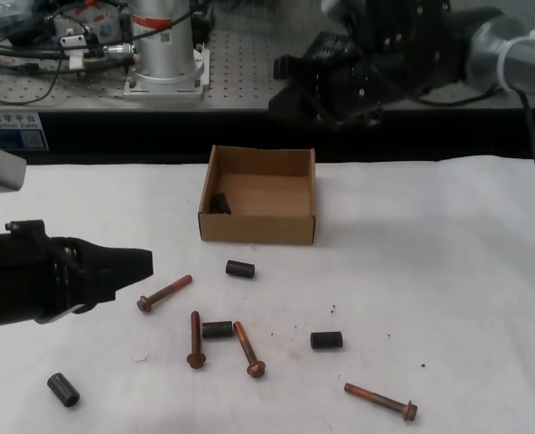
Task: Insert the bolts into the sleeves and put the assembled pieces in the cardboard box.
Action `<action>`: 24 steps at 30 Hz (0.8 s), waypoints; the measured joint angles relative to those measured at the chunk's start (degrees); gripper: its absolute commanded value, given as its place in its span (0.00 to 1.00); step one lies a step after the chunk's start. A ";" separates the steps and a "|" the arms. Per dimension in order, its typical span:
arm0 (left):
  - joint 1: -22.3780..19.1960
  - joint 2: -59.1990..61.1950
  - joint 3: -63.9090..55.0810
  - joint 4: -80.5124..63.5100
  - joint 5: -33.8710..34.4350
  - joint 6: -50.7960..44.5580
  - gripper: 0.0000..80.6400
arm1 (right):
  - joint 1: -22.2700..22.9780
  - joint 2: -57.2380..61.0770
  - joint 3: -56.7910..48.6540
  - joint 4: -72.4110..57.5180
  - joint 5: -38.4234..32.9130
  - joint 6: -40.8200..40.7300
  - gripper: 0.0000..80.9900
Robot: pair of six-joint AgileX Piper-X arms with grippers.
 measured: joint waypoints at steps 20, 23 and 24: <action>0.00 0.00 0.00 0.00 1.57 0.09 0.08 | 0.29 -25.88 37.27 5.01 4.57 -11.84 0.11; 0.00 0.00 0.00 0.00 1.57 0.09 0.22 | 1.16 -29.73 43.84 3.00 4.74 -10.83 0.11; 0.00 0.00 0.00 0.00 1.57 0.09 0.26 | 1.39 -30.86 45.79 2.25 4.74 -10.00 0.11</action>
